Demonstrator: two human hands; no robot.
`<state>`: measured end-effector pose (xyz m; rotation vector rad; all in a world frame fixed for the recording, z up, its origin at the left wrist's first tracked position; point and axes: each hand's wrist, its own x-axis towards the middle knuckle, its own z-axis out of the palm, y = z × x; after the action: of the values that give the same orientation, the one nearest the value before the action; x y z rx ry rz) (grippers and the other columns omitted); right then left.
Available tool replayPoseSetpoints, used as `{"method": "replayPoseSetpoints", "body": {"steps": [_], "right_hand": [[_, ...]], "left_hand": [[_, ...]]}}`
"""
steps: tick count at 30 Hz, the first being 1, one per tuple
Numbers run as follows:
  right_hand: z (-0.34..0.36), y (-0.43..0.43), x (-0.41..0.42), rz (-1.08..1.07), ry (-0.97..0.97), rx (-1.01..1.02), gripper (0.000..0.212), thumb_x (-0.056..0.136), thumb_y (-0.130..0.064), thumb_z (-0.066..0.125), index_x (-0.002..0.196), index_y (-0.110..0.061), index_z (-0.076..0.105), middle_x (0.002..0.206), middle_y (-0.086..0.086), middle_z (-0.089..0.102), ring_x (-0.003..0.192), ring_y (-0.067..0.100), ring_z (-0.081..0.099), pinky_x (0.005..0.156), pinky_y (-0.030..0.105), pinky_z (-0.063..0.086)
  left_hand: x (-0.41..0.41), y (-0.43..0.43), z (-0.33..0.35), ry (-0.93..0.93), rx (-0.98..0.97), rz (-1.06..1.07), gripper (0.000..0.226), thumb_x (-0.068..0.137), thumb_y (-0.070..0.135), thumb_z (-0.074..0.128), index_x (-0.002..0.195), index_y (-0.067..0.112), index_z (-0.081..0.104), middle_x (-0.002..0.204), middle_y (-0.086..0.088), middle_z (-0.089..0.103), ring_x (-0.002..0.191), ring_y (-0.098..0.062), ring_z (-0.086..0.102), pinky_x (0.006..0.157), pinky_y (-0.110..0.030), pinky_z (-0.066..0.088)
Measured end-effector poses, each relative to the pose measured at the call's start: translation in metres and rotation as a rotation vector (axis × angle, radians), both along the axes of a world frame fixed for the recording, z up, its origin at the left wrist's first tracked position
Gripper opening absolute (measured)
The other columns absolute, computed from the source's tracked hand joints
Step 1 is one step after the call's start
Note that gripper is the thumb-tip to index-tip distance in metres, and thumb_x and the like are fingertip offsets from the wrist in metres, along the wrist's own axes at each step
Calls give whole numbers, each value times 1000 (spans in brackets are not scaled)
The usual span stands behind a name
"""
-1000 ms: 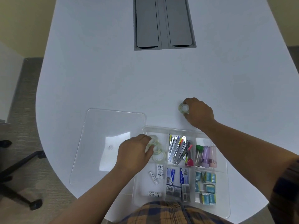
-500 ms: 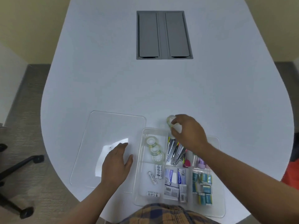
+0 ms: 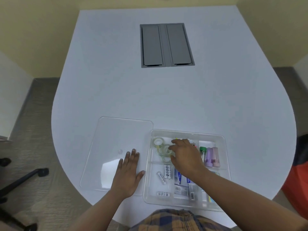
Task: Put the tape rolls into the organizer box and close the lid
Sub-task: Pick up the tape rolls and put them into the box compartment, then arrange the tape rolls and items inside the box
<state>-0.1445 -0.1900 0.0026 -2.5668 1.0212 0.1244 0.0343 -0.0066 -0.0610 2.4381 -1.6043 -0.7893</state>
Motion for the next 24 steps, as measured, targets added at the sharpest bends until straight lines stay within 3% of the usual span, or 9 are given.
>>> {"method": "replayPoseSetpoints", "body": {"steps": [5, 11, 16, 19, 24], "right_hand": [[2, 13, -12, -11, -24, 14, 34, 81, -22, 64, 114, -18, 66, 134, 1, 58, 123, 26, 50, 99, 39, 46], [6, 26, -20, -14, -6, 60, 36, 83, -27, 62, 119, -20, 63, 143, -3, 49, 129, 21, 45, 101, 36, 42], [9, 37, -21, -30, 22, 99, 37, 82, -27, 64, 119, -20, 63, 145, -2, 47, 133, 21, 42, 103, 43, 43], [11, 43, -20, -26, 15, 45, 36, 81, -26, 66, 116, -17, 65, 139, 1, 53, 132, 22, 43, 105, 42, 41], [19, 52, -2, -151, -3, 107, 41, 85, -31, 62, 125, -22, 58, 127, -4, 59, 113, 20, 57, 88, 36, 51]], "left_hand": [[4, 0, -4, 35, 41, -38, 73, 99, 51, 25, 142, 20, -25, 155, 3, -28, 143, -16, -27, 117, -37, -12], [6, 1, -10, 27, 115, -100, 79, 97, 56, 22, 138, 19, -34, 150, 2, -38, 137, -18, -38, 115, -43, -16], [5, 3, -11, 2, 101, -99, 78, 95, 58, 20, 140, 19, -31, 152, 0, -35, 140, -21, -33, 116, -43, -15], [2, 2, -9, -72, 65, -75, 77, 87, 66, 4, 145, 24, -23, 155, 1, -28, 144, -21, -24, 117, -39, -13], [7, 8, -9, -157, 105, -68, 79, 80, 75, -7, 145, 34, -25, 153, -2, -34, 141, -25, -31, 115, -47, -18]]}}
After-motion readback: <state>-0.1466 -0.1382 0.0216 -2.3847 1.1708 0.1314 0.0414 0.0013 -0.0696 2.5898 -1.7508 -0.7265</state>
